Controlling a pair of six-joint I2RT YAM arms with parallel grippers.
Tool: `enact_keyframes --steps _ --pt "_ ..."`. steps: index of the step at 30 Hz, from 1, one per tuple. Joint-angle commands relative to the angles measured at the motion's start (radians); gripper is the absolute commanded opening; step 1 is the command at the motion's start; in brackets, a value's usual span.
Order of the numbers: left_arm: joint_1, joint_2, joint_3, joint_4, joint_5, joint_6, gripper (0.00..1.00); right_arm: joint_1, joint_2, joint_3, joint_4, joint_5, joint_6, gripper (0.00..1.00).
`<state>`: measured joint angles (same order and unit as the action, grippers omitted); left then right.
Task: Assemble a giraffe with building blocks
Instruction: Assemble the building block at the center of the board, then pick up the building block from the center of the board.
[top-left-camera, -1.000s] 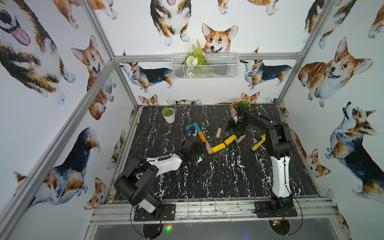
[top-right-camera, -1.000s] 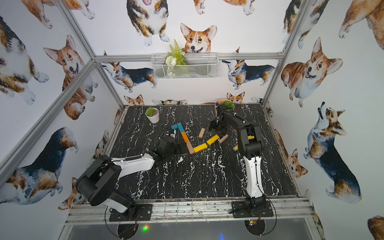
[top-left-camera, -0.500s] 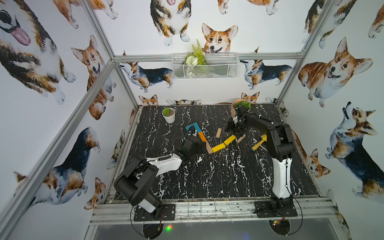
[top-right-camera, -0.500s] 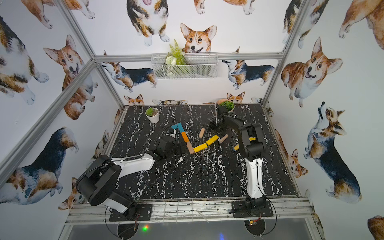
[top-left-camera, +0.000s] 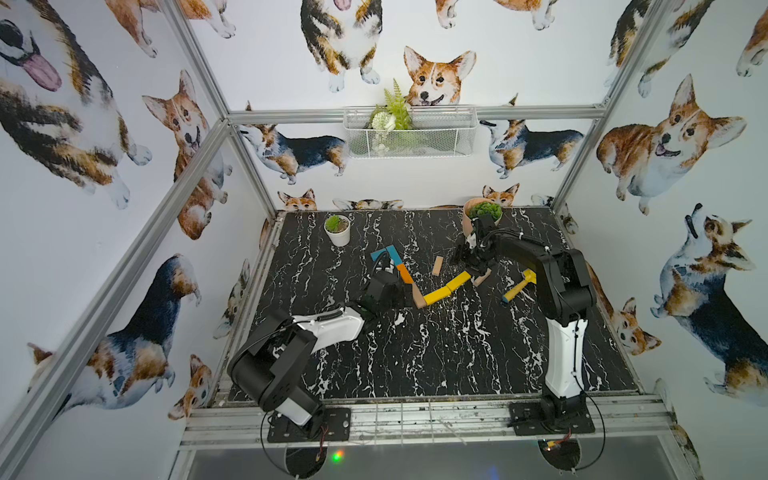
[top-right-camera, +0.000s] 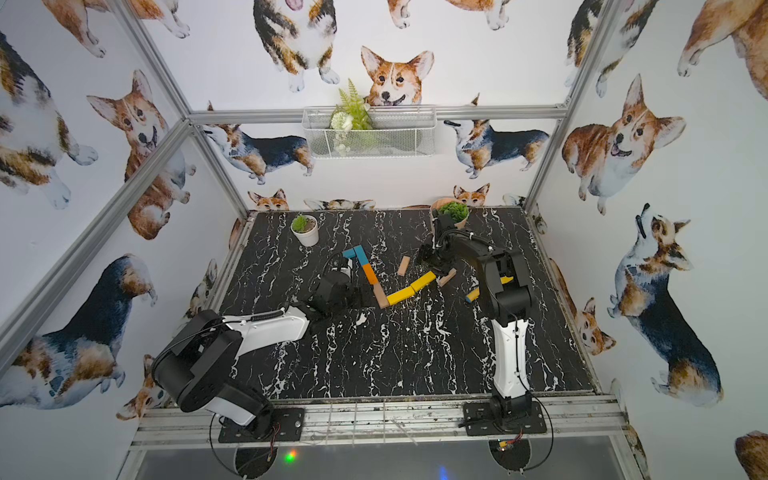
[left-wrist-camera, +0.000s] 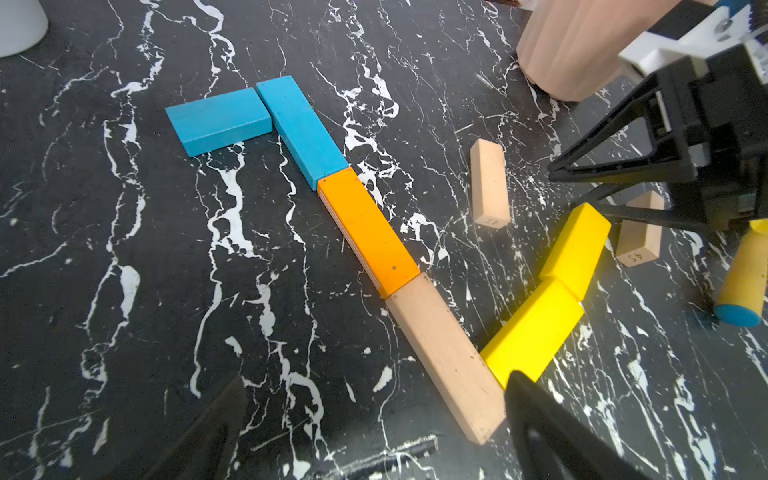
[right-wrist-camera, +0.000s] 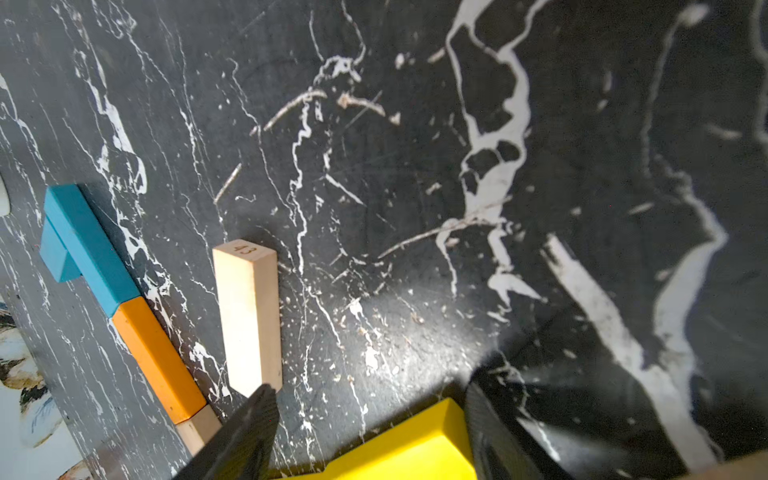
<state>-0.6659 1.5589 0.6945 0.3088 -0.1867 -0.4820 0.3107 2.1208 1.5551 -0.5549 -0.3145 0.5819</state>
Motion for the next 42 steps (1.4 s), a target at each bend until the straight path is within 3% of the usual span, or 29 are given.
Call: enact_keyframes --steps 1,7,11,16,21,32,37,40,42 --pt "0.002 -0.005 0.000 0.014 -0.006 -0.003 1.00 0.004 -0.026 -0.007 -0.075 0.046 0.034 0.74" --pt "0.003 -0.027 -0.013 0.019 -0.018 -0.003 1.00 0.019 -0.177 0.021 -0.225 0.304 0.139 0.72" --pt "0.002 -0.039 -0.024 0.027 -0.019 -0.001 1.00 0.010 -0.239 -0.057 -0.282 0.428 0.260 0.66" --pt "0.002 -0.027 -0.017 0.029 0.008 -0.009 1.00 -0.017 -0.221 -0.134 -0.261 0.373 0.340 0.53" --pt "0.002 -0.029 -0.020 0.032 0.010 -0.008 1.00 -0.016 -0.205 -0.148 -0.198 0.330 0.358 0.53" --pt "0.002 -0.034 -0.011 0.008 -0.020 0.003 1.00 -0.016 -0.048 0.014 -0.277 0.361 0.309 0.50" --pt "0.004 -0.031 0.025 -0.071 -0.081 -0.002 1.00 -0.018 -0.040 0.003 -0.271 0.365 0.304 0.35" --pt "0.006 -0.040 0.024 -0.091 -0.108 -0.003 1.00 -0.017 -0.056 -0.030 -0.256 0.363 0.301 0.14" --pt "0.008 -0.051 0.020 -0.094 -0.125 -0.001 1.00 -0.019 -0.069 -0.056 -0.242 0.362 0.299 0.10"
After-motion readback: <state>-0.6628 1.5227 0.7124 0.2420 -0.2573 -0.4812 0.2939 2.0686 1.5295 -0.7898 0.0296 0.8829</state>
